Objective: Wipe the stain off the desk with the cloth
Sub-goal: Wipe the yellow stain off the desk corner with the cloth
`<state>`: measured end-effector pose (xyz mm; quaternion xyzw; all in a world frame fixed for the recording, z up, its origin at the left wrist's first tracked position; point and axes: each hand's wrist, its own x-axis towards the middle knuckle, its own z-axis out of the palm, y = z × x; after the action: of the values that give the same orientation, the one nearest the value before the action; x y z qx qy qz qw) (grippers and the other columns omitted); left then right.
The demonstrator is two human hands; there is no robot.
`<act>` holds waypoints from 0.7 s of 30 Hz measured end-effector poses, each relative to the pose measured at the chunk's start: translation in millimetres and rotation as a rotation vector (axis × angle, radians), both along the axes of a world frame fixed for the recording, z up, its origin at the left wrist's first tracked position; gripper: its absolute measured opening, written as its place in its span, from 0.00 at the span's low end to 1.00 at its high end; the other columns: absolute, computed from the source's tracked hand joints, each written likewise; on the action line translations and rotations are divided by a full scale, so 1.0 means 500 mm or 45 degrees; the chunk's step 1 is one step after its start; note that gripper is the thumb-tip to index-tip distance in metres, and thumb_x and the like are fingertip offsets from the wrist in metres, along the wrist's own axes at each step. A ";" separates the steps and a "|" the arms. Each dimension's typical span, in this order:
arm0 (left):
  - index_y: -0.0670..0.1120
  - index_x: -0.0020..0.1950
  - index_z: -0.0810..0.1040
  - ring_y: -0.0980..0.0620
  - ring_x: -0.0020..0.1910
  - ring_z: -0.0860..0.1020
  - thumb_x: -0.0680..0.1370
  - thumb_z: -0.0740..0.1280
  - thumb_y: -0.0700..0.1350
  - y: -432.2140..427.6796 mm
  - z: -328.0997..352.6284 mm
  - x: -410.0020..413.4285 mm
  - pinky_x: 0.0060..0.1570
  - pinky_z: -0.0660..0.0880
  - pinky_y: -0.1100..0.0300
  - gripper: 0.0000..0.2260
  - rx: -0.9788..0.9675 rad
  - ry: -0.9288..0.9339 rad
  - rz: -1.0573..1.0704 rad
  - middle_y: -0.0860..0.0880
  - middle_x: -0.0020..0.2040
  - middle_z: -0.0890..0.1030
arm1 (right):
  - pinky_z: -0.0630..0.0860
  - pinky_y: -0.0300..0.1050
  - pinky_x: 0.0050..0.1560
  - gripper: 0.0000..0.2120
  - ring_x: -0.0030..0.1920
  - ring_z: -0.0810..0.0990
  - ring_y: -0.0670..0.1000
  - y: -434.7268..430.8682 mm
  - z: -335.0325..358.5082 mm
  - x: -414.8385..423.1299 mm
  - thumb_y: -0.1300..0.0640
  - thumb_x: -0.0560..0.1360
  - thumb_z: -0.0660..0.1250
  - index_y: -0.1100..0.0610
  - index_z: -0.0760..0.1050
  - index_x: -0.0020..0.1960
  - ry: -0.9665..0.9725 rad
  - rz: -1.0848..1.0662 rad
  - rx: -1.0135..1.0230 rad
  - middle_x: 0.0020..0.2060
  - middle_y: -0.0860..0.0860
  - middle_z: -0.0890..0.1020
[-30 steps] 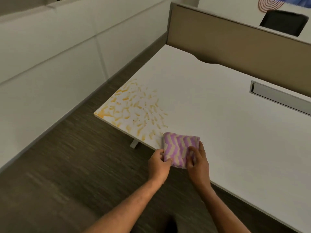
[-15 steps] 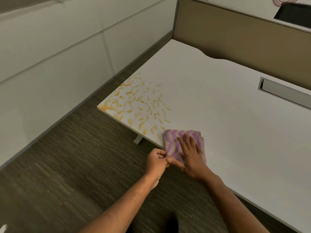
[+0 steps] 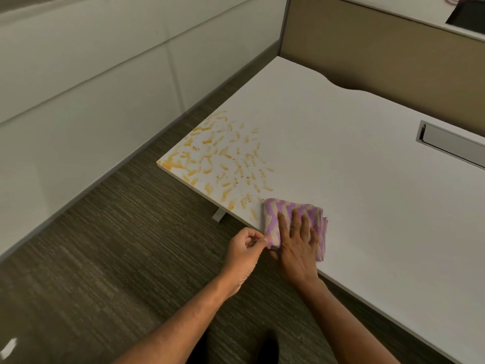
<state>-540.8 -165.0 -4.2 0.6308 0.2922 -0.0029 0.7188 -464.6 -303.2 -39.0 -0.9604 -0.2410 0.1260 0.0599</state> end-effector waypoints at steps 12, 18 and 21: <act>0.43 0.83 0.55 0.47 0.84 0.41 0.85 0.58 0.57 0.164 -0.067 -0.031 0.82 0.43 0.48 0.32 1.434 0.040 -0.174 0.45 0.85 0.49 | 0.31 0.66 0.76 0.40 0.78 0.28 0.63 0.139 -0.021 0.021 0.34 0.80 0.53 0.45 0.32 0.81 -0.034 -0.009 0.064 0.80 0.58 0.31; 0.43 0.84 0.48 0.45 0.84 0.40 0.84 0.49 0.62 0.216 -0.090 -0.023 0.81 0.40 0.48 0.34 1.642 0.116 -0.309 0.43 0.85 0.45 | 0.26 0.63 0.74 0.38 0.78 0.27 0.61 0.152 -0.029 0.020 0.34 0.81 0.50 0.44 0.32 0.80 -0.077 0.057 0.070 0.79 0.55 0.30; 0.42 0.84 0.48 0.44 0.84 0.42 0.84 0.46 0.63 0.224 -0.091 -0.018 0.82 0.43 0.46 0.35 1.689 0.129 -0.347 0.43 0.84 0.44 | 0.33 0.66 0.78 0.38 0.80 0.30 0.59 0.117 -0.031 0.028 0.39 0.81 0.54 0.44 0.33 0.81 -0.116 0.104 0.051 0.80 0.54 0.32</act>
<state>-549.6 -52.9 -49.7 0.9685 0.1833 0.0568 0.1585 -450.7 -244.5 -54.3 -0.9532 -0.2848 0.0797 0.0629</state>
